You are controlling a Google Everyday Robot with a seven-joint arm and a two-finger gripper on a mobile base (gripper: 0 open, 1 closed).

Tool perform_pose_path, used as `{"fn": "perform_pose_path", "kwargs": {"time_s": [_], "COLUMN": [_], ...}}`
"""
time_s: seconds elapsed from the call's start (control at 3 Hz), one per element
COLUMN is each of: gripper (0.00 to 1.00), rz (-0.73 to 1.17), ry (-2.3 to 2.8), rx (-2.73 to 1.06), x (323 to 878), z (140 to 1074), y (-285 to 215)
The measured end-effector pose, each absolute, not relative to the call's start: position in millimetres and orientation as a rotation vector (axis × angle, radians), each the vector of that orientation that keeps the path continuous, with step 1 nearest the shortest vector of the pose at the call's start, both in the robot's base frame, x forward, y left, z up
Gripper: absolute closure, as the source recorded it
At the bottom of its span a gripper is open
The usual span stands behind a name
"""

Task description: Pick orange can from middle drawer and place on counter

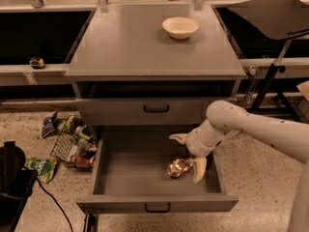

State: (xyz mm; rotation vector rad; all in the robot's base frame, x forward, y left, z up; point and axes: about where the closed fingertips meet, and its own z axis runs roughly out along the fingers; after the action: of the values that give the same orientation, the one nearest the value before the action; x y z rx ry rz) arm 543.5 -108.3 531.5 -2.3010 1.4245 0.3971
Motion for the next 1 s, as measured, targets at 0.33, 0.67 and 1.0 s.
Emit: {"fn": "perform_pose_path", "kwargs": {"time_s": [0.33, 0.67, 1.0], "gripper": [0.0, 0.0, 0.0], "rz": [0.411, 0.405, 0.394], "ry": [1.4, 1.385, 1.399], "rx": [-2.371, -2.377, -2.342], "x": [541.7, 544.8, 548.4], "z": [485.2, 447.8, 417.6], "y": [-104.6, -110.1, -121.1]}}
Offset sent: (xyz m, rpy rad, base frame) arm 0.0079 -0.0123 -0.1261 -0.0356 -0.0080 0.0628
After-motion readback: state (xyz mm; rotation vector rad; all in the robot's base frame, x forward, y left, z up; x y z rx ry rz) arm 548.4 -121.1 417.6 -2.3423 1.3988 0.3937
